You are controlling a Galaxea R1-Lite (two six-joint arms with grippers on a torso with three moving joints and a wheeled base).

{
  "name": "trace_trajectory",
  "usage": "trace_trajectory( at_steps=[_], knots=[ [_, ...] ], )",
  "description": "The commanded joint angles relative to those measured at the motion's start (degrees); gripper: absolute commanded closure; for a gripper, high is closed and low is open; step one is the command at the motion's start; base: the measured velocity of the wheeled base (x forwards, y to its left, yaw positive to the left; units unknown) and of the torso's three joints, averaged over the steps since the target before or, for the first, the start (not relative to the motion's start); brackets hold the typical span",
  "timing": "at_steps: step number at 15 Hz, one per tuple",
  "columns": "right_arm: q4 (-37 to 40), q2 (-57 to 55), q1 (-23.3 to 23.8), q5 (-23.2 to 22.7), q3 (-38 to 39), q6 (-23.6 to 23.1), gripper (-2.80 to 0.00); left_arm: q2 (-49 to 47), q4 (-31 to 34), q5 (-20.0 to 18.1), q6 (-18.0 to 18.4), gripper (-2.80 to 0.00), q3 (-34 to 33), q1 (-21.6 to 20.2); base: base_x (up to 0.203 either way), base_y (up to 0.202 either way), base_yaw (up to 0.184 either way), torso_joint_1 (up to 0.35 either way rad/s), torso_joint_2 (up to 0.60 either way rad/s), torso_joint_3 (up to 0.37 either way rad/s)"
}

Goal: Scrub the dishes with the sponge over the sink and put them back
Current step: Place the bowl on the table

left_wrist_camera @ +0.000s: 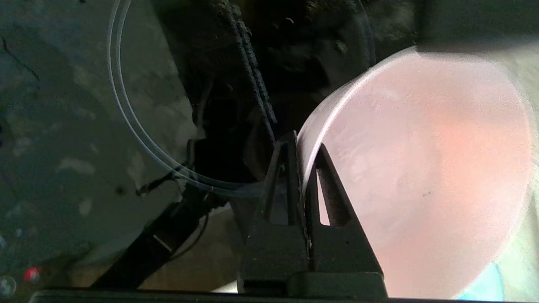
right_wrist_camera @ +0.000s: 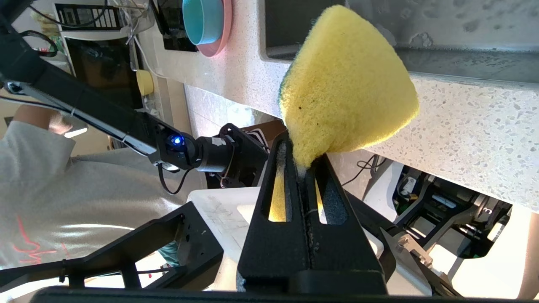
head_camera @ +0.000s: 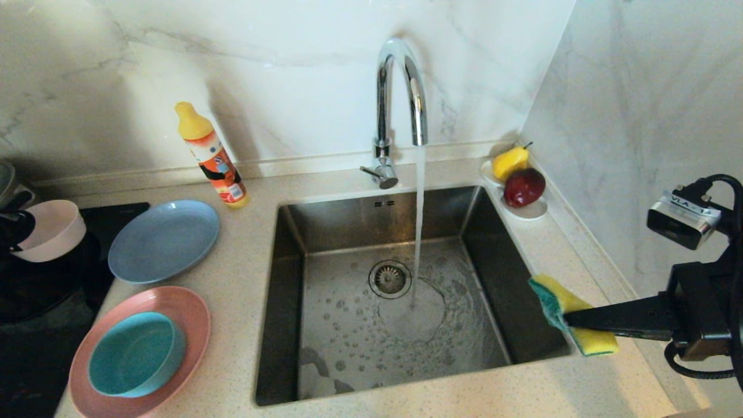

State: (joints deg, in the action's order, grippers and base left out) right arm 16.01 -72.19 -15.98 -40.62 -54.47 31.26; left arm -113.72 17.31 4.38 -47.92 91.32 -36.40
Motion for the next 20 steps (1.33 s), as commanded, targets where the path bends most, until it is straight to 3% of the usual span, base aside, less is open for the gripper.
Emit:
trace_trajectory(
  at_steps=[1, 13, 14, 15, 20],
  knots=[
    [0.1, -0.2, 0.0, -0.3, 0.0, 0.2, 0.00, -3.0, -0.9, -0.3, -0.2, 0.00, 0.1, -0.4, 0.000, 0.000, 0.000, 0.000, 0.00, 0.000],
    [0.1, -0.1, 0.0, -0.2, -0.2, 0.2, 0.00, -7.3, -2.7, -2.3, -0.1, 0.00, 1.4, -1.3, 0.000, 0.000, 0.000, 0.000, 0.00, 0.000],
    [0.1, -0.2, 0.0, -0.2, -0.2, 0.2, 0.00, -7.7, -2.7, -2.5, 0.0, -2.24, 1.8, -1.3, 0.000, 0.000, 0.000, 0.000, 0.00, 0.000],
    [0.1, -0.3, 0.0, -0.2, -0.2, 0.2, 0.00, -7.7, -2.8, -2.6, 0.1, -2.80, 2.2, -1.3, 0.000, 0.000, 0.000, 0.000, 0.00, 0.000],
    [0.1, -0.1, 0.0, -0.2, -0.6, 0.2, 0.00, -4.8, -2.2, -7.9, -0.2, -2.80, 2.4, -1.3, 0.000, 0.000, 0.000, 0.000, 0.00, 0.000]
  ],
)
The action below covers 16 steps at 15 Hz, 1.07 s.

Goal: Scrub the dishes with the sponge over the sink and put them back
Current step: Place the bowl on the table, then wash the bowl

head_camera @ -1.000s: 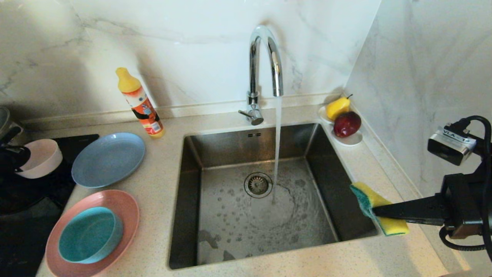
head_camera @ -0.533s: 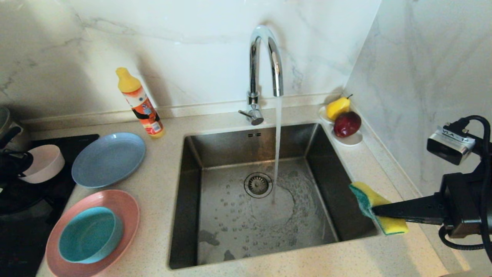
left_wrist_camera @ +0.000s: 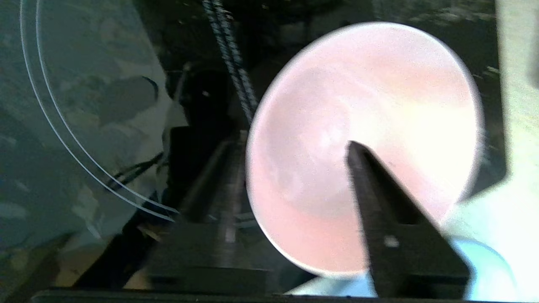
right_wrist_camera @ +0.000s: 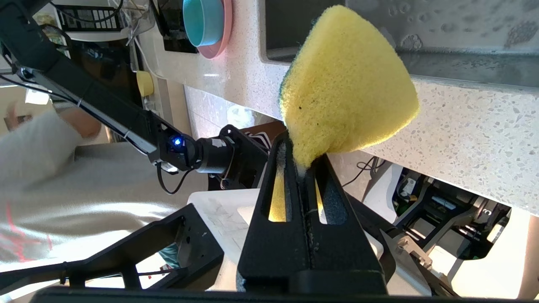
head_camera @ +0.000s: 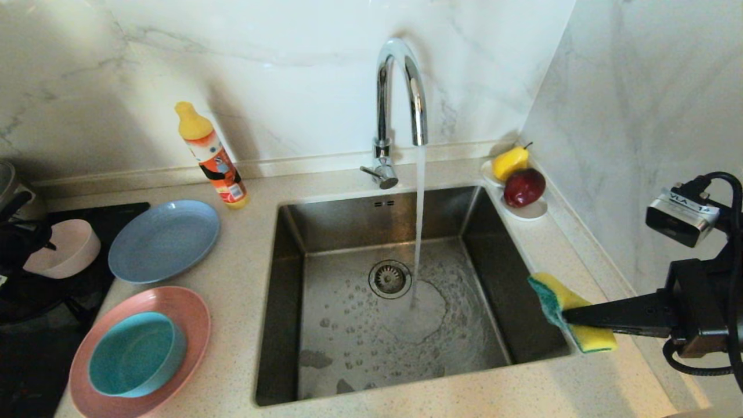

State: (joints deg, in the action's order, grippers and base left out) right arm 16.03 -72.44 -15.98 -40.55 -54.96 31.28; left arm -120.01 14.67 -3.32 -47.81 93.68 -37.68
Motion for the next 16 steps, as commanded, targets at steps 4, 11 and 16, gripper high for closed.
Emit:
trace_trajectory(
  at_steps=[4, 11, 16],
  knots=[
    [0.1, 0.5, 0.0, -0.2, -0.1, 0.2, 0.00, 9.9, 1.5, -5.1, -0.4, -2.80, -1.5, 0.3, 0.000, 0.000, 0.000, 0.000, 0.00, 0.000],
    [0.1, 1.4, 0.1, -0.2, 0.1, 0.4, 0.00, 19.4, 15.8, -8.4, 11.9, 0.00, -3.3, 7.9, 0.000, 0.000, 0.000, 0.000, 0.00, 0.000],
    [0.1, 0.8, 0.1, -0.2, 0.3, 0.4, 0.00, 25.4, 27.4, -8.3, 32.9, 0.00, -11.5, 11.4, 0.000, 0.000, 0.000, 0.000, 0.00, 0.000]
  ],
)
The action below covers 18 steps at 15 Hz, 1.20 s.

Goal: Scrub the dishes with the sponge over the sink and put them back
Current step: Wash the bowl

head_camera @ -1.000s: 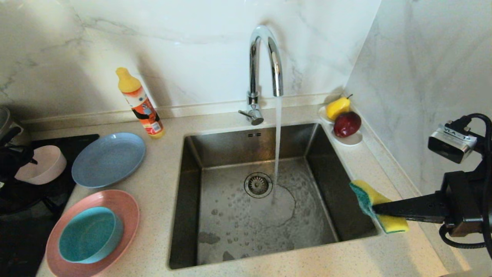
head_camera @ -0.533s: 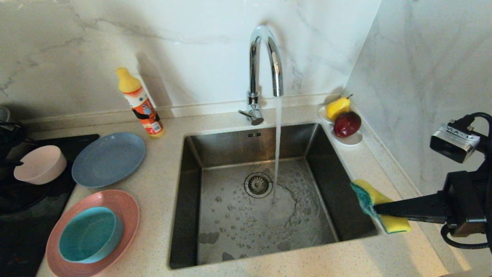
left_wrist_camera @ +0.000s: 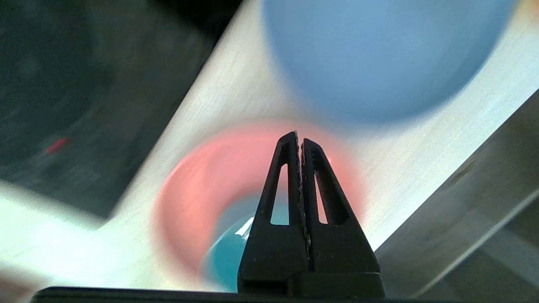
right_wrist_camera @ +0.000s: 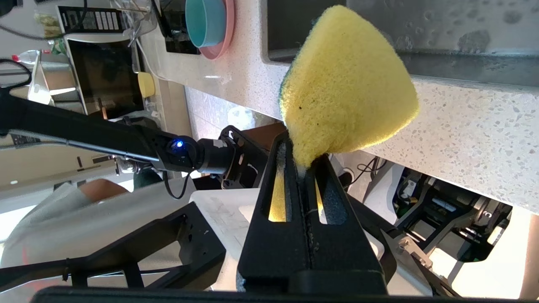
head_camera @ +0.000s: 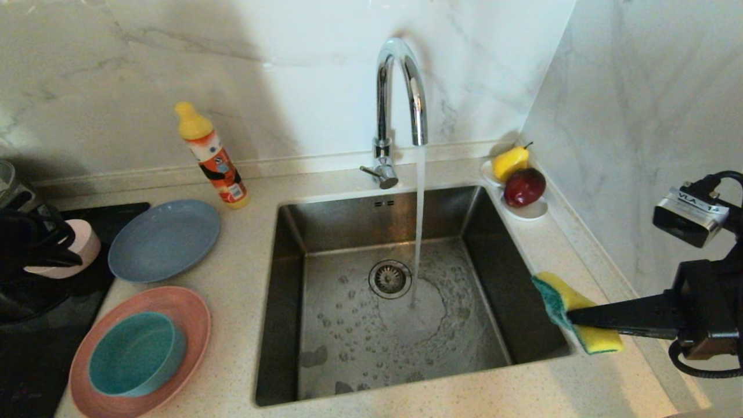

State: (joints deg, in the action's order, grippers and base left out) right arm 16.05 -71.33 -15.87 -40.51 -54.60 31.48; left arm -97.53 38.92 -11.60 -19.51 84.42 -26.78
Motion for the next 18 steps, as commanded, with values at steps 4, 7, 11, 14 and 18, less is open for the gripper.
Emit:
trace_trajectory(
  at_steps=[4, 7, 11, 14, 18],
  knots=[
    [-0.8, -1.4, 0.0, -0.5, -0.1, 0.2, 0.00, 6.4, 4.8, 0.5, 12.1, 0.00, -9.9, 0.4, 0.000, 0.000, 0.000, 0.000, 0.00, 0.000],
    [-1.0, -1.3, 0.0, -0.4, -0.1, 0.2, 0.00, 7.1, 4.8, 1.4, 13.4, -2.80, -13.3, 0.5, 0.000, 0.000, 0.000, 0.000, 0.00, 0.000],
    [-1.0, -1.4, 0.0, -0.5, 0.0, 0.2, 0.00, 6.6, 4.3, 2.0, 14.3, -2.80, -16.9, 0.6, 0.000, 0.000, 0.000, 0.000, 0.00, 0.000],
    [-1.0, -1.7, 0.0, -0.5, 0.0, 0.2, 0.00, 5.6, 0.2, 1.9, 13.5, -2.80, -20.8, 1.4, 0.000, 0.000, 0.000, 0.000, 0.00, 0.000],
    [-1.0, -1.6, 0.0, -0.5, 0.5, 0.3, 0.00, 4.3, -2.9, 1.7, 10.9, -2.80, -24.9, 3.7, 0.000, 0.000, 0.000, 0.000, 0.00, 0.000]
  ],
)
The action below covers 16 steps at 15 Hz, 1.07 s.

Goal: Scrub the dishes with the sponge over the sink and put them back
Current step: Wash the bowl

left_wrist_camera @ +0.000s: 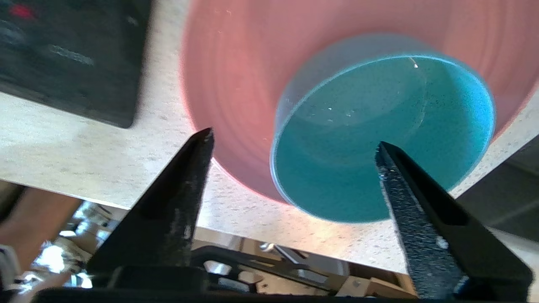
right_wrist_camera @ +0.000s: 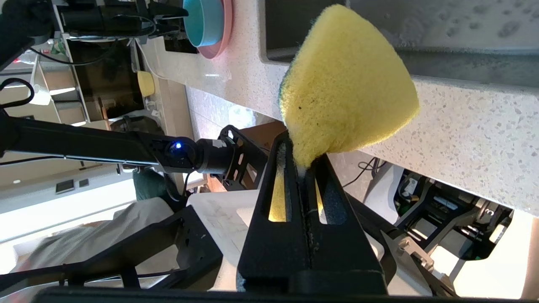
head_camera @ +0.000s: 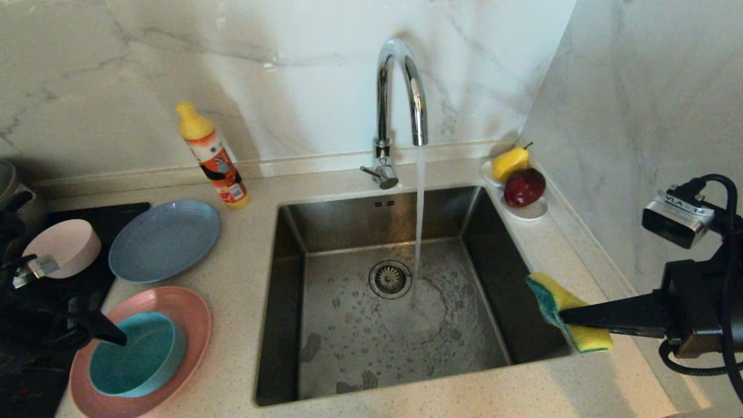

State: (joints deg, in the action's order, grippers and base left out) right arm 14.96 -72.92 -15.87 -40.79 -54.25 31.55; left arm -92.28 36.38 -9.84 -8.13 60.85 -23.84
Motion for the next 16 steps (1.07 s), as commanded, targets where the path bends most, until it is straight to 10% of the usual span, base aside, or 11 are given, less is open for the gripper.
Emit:
trace_trajectory(
  at_steps=[1, 16],
  knots=[
    [0.1, -0.1, 0.0, -0.2, 0.2, 0.2, 0.00, -1.2, -1.7, -0.1, -0.7, -2.80, -2.4, 1.2, 0.000, 0.000, 0.000, 0.000, 0.00, 0.000],
    [0.2, -0.3, 0.1, -0.1, 0.5, 0.2, 0.00, -7.3, -14.8, 0.2, -5.1, -2.80, -9.9, 1.3, 0.000, 0.000, 0.000, 0.000, 0.00, 0.000]
  ],
)
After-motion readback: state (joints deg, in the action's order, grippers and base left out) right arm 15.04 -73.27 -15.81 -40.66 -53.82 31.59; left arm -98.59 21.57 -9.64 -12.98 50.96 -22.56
